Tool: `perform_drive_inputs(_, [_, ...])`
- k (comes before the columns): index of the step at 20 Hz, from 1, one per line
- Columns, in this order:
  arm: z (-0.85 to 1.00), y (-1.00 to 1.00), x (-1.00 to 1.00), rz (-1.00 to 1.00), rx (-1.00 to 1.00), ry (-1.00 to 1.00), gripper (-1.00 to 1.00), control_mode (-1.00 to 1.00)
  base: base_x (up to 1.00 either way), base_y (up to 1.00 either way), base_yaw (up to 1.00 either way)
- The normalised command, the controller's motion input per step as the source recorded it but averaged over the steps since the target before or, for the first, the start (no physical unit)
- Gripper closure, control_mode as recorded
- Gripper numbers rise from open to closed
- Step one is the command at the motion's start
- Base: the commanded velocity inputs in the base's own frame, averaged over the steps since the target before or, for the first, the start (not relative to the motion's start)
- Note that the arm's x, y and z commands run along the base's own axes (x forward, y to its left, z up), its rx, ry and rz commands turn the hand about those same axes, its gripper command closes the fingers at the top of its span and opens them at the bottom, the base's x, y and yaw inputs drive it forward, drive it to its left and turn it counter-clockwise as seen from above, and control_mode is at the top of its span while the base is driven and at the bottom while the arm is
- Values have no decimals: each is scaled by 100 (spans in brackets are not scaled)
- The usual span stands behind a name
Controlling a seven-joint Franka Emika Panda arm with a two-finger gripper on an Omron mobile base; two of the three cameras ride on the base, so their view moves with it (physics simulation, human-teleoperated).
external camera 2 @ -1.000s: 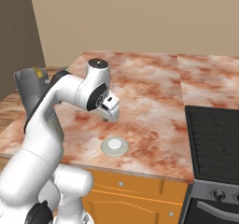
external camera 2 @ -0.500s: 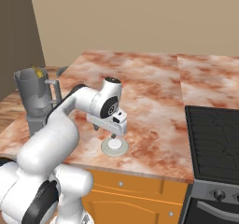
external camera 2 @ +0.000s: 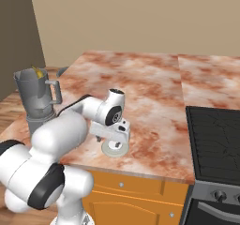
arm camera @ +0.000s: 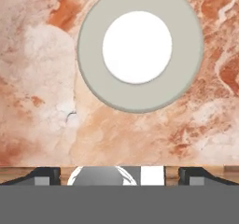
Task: Open the blender lid, put the banana in the blender, close the lid, and start the blender.
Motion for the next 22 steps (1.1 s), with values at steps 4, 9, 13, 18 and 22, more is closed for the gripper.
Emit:
perform_drive_inputs(4, [-43, 0, 16, 15, 0, 0, -100, -100, 0, 0, 0])
perform_drive_inputs(9, [-35, 0, 21, 14, 0, 0, -100, -100, 0, 0, 0])
perform_drive_inputs(13, [-26, -2, 24, 10, 0, 0, -100, -100, 0, 0, 0])
perform_drive_inputs(18, [-18, 0, 18, 9, 0, 0, -100, -100, 0, 0, 0])
perform_drive_inputs(22, [-14, -3, 19, 4, 0, 0, -100, -100, 0, 0, 0])
